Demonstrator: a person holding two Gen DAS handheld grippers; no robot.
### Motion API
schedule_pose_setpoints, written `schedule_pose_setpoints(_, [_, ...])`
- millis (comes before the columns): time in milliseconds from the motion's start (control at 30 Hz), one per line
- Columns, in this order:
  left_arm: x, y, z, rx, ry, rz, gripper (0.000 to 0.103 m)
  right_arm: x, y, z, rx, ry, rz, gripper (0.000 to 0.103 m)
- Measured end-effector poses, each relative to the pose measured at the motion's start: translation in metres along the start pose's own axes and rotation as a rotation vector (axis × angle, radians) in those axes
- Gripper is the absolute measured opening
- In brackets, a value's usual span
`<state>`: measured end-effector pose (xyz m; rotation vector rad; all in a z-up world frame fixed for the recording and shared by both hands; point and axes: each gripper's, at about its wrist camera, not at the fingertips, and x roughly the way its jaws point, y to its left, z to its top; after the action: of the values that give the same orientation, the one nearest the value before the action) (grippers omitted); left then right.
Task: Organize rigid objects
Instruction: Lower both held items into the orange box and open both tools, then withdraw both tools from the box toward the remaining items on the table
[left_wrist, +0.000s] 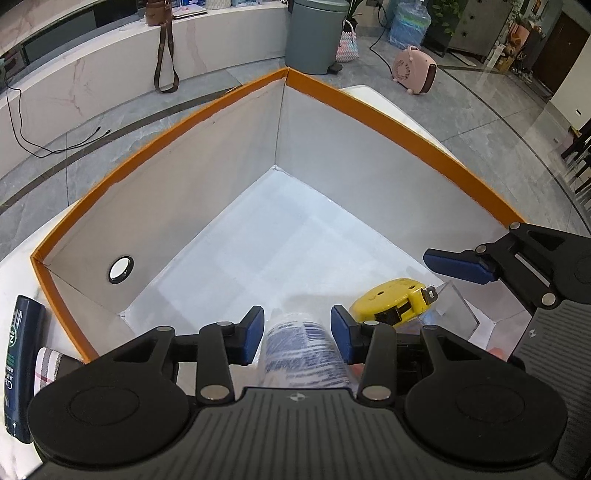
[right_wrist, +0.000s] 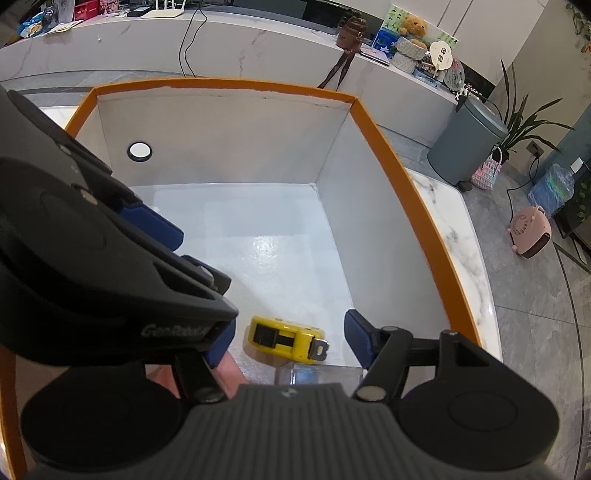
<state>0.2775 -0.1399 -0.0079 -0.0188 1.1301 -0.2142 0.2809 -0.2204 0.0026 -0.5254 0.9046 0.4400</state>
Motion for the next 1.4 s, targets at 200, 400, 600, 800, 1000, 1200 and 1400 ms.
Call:
schedule_pose_setpoints(200, [-0.009,0.000,-0.002,0.028,-0.009,-0.003,0.050,-0.007,-0.001,0.002,-0.003,0.001,0.011,0.068])
schedule_pose_setpoints(400, [-0.016,-0.006,-0.005,0.038,-0.027,0.006,0.049,-0.016,-0.011,-0.004,0.020,0.020,0.029,0.068])
schedule_pose_setpoints(600, [-0.026,-0.008,-0.009,0.046,-0.061,-0.004,0.049,-0.027,-0.021,-0.002,0.042,0.000,0.018,0.069])
schedule_pose_setpoints(800, [-0.044,0.000,-0.015,0.026,-0.101,-0.009,0.050,-0.037,-0.020,0.001,0.061,-0.032,0.008,0.069])
schedule_pose_setpoints(1000, [-0.074,0.013,-0.028,-0.025,-0.189,-0.027,0.050,-0.053,-0.018,0.002,0.086,-0.078,0.000,0.069])
schedule_pose_setpoints(1200, [-0.094,0.034,-0.047,-0.062,-0.228,-0.015,0.050,-0.064,-0.010,0.002,0.085,-0.109,-0.011,0.069])
schedule_pose_setpoints(1400, [-0.103,0.057,-0.077,-0.088,-0.245,0.009,0.053,-0.072,-0.001,0.002,0.095,-0.146,-0.023,0.069])
